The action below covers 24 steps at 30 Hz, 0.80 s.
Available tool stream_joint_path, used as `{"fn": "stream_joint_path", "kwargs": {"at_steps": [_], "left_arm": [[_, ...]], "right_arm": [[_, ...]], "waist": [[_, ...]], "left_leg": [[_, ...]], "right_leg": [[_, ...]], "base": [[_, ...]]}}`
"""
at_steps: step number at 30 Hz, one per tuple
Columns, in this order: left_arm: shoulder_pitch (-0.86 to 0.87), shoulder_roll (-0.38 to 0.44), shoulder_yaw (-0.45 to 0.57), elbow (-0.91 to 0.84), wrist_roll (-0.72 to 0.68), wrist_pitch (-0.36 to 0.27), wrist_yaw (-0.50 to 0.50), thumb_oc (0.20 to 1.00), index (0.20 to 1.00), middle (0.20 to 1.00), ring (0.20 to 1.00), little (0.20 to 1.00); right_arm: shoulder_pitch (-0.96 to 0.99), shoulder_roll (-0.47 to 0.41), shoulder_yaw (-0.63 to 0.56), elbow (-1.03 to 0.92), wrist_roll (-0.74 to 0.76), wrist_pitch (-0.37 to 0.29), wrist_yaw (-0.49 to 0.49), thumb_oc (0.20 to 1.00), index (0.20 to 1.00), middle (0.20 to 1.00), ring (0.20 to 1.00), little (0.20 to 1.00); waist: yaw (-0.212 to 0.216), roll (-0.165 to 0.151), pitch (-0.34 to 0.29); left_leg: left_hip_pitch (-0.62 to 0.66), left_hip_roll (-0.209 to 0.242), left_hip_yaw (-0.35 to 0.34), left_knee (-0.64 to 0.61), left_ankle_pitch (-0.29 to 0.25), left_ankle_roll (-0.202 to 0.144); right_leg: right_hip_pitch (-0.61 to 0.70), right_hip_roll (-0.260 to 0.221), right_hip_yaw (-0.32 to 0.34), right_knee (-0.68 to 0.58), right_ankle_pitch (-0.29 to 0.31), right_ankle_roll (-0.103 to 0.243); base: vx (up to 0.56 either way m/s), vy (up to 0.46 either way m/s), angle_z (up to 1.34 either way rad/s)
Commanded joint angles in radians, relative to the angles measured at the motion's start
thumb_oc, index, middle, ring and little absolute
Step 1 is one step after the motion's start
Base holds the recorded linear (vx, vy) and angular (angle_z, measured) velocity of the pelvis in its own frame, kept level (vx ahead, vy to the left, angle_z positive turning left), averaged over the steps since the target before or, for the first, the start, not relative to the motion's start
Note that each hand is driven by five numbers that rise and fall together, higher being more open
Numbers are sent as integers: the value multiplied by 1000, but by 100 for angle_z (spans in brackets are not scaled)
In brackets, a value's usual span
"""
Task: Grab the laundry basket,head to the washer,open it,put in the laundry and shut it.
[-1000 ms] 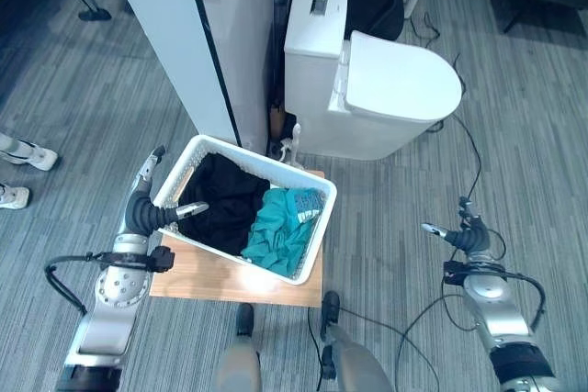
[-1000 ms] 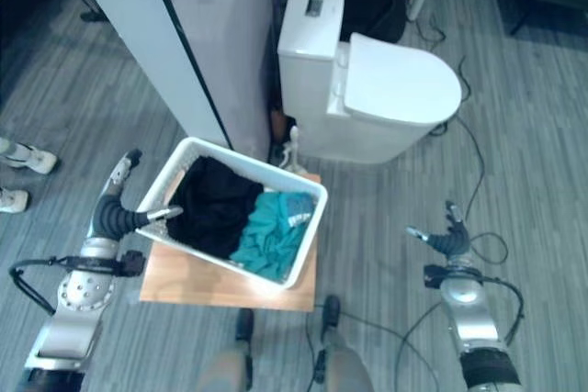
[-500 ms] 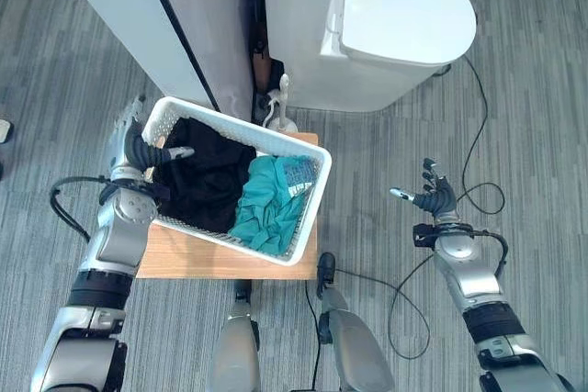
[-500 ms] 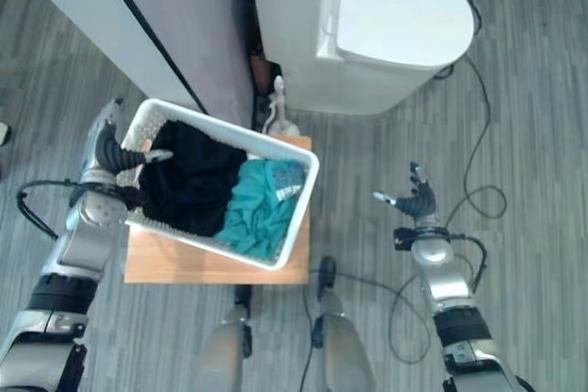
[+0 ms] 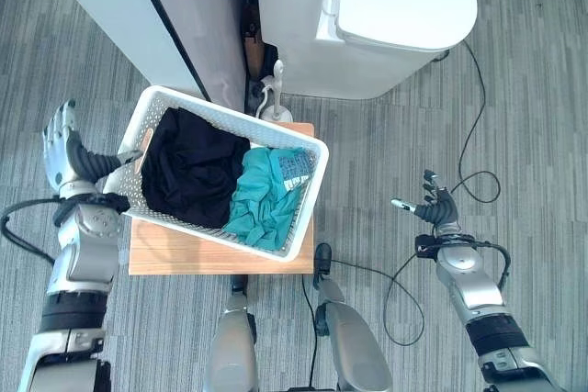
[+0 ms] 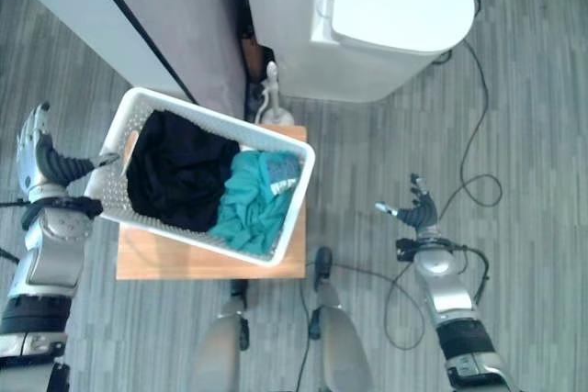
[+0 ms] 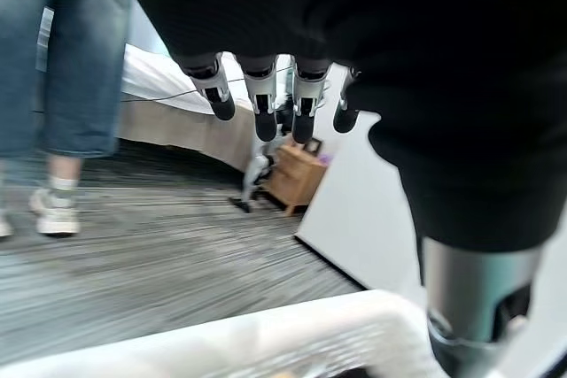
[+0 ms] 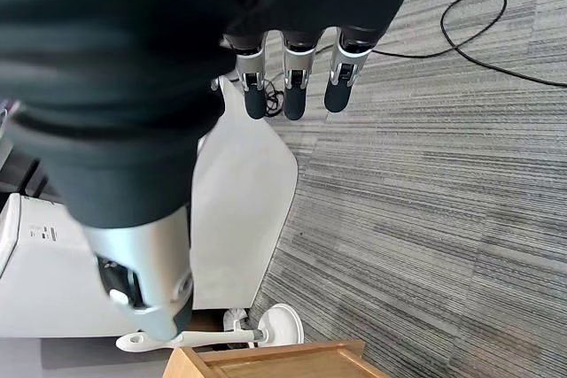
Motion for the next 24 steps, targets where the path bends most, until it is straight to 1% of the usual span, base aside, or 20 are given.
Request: {"fn": "stream_joint_path", "kwargs": {"at_steps": [1,3,4,6,7,10,15,16,20,21,24], "left_arm": [[-25,58,16,-18,-17,-18,-8,1000,1000,1000,1000,1000],[-11,53,6,-19,-34,-24,-26,1000,1000,1000,1000,1000],[-12,51,-1,-16,-39,-28,-31,1000,1000,1000,1000,1000],[-26,49,-24,3,-47,-36,-31,1000,1000,1000,1000,1000],[-49,50,-44,20,-49,-44,-28,1000,1000,1000,1000,1000],[-98,53,-88,54,-78,-55,-30,1000,1000,1000,1000,1000],[-133,61,-111,59,-73,-53,-37,1000,1000,1000,1000,1000],[-148,68,-121,74,-70,-50,-38,1000,1000,1000,1000,1000],[-172,86,-128,114,-53,-35,-34,1000,1000,1000,1000,1000],[-188,100,-131,141,-50,-25,-34,1000,1000,1000,1000,1000],[-206,117,-139,170,-53,-17,-36,1000,1000,1000,1000,1000]], "right_arm": [[17,-14,-39,-64,8,-19,4,1000,1000,1000,1000,1000],[22,-14,-39,-67,6,-17,8,1000,1000,1000,1000,1000],[21,-11,-38,-67,8,-18,8,1000,1000,1000,1000,1000],[22,-7,-34,-70,9,-22,8,1000,1000,1000,1000,1000],[21,-8,-29,-73,7,-25,9,1000,1000,1000,1000,1000],[20,-8,-21,-69,7,-31,3,1000,1000,1000,1000,1000],[21,-11,-20,-66,3,-31,1,1000,1000,1000,1000,1000],[22,-12,-19,-67,2,-31,2,1000,1000,1000,1000,1000],[24,-14,-21,-76,-1,-32,4,1000,1000,1000,1000,1000],[26,-16,-23,-77,-1,-32,4,1000,1000,1000,1000,1000],[29,-16,-24,-79,3,-34,5,1000,1000,1000,1000,1000]], "waist": [[6,1,-49],[7,2,-52],[5,-1,-54],[4,-2,-55],[-1,-5,-55],[-9,-4,-53],[-15,-3,-51],[-16,-2,-50],[-20,-5,-47],[-24,-5,-46],[-28,-7,-43]], "left_leg": [[-87,-3,-42,91,-67,9],[-84,-1,-43,93,-77,8],[-89,-4,-42,91,-68,8],[-88,0,-41,93,-76,5],[-95,-4,-42,91,-67,6],[-96,1,-42,92,-73,4],[-102,-1,-41,93,-68,6],[-99,2,-40,94,-76,5],[-110,1,-40,96,-70,7],[-110,4,-40,97,-77,6],[-118,6,-38,101,-77,7]], "right_leg": [[34,-111,-48,102,-155,86],[38,-108,-48,104,-163,86],[32,-111,-49,102,-156,85],[32,-107,-48,104,-163,85],[27,-109,-46,102,-155,85],[23,-104,-43,106,-161,86],[12,-107,-40,111,-157,87],[12,-103,-38,116,-164,87],[0,-106,-35,120,-159,87],[-2,-104,-34,123,-165,88],[-9,-103,-33,124,-165,88]], "base": [[0,0,0],[21,1,1],[0,0,0],[0,0,0],[0,0,0],[0,0,0],[0,0,0],[0,0,0],[0,0,0],[0,0,0],[0,0,0]]}}
